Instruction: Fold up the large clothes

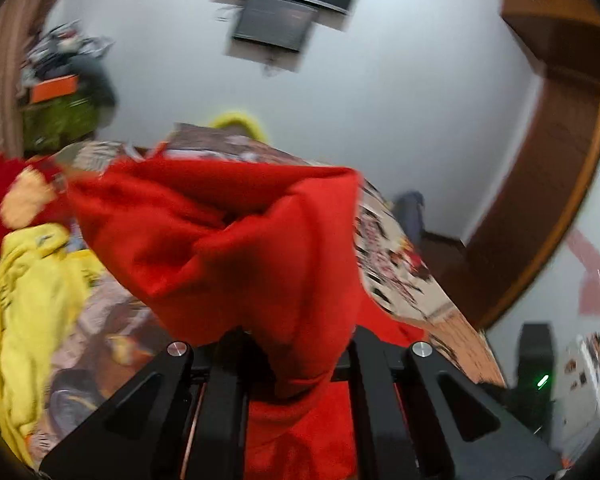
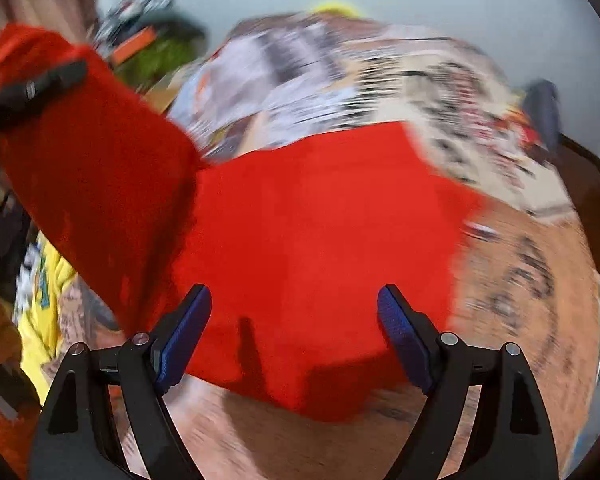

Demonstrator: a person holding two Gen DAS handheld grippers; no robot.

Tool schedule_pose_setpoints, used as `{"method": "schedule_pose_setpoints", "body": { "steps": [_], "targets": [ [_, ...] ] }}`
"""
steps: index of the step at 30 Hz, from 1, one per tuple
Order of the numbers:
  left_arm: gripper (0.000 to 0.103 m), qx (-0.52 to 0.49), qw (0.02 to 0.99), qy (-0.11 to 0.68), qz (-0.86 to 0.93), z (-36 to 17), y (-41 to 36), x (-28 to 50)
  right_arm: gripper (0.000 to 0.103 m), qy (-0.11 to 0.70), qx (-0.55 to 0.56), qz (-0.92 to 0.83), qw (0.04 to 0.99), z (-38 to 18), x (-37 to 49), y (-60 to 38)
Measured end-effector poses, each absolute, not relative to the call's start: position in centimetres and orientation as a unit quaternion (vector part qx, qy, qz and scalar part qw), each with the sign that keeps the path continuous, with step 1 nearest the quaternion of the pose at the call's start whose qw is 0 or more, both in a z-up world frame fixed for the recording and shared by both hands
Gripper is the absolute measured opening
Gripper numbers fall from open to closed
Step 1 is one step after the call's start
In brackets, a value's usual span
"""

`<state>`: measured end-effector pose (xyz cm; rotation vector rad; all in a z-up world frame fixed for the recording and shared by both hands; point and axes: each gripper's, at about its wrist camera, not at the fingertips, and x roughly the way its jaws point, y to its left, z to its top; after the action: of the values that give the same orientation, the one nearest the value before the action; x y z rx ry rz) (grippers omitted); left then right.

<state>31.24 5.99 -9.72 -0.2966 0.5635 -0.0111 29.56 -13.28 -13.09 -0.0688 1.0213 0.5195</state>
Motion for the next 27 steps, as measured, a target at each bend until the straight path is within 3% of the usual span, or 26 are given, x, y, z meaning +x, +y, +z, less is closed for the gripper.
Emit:
{"method": "schedule_pose_setpoints", "body": {
  "steps": [8, 12, 15, 20, 22, 27],
  "targets": [
    [0.005, -0.074, 0.912, 0.387, -0.115, -16.1, -5.8, 33.9, 0.083, 0.499, 0.046, 0.146, 0.853, -13.6, 29.3, -24.4],
    [0.008, -0.074, 0.853, 0.487, -0.173, -21.6, -8.3, 34.8, 0.083, 0.505, 0.067, 0.133, 0.851, -14.0, 28.6, -26.4],
    [0.014, -0.07, 0.842, 0.507, -0.172, -22.7, -8.3, 34.3, 0.083, 0.504, 0.07, 0.136, 0.85, -13.7, 28.1, -26.5],
    [0.06, -0.083, 0.841, 0.487, -0.221, -19.8, -7.9, 32.0, 0.083, 0.493, 0.064, 0.152, 0.855, -12.7, 27.5, -26.0],
    [0.068, -0.085, 0.844, 0.479, -0.227, -18.5, -7.0, 30.8, 0.083, 0.485, 0.063, 0.16, 0.857, -12.1, 27.4, -25.2],
    [0.068, -0.044, 0.874, 0.457, -0.158, -16.3, -3.0, 29.1, 0.083, 0.472, 0.053, 0.196, 0.858, -11.0, 27.2, -21.7]
  ]
}}
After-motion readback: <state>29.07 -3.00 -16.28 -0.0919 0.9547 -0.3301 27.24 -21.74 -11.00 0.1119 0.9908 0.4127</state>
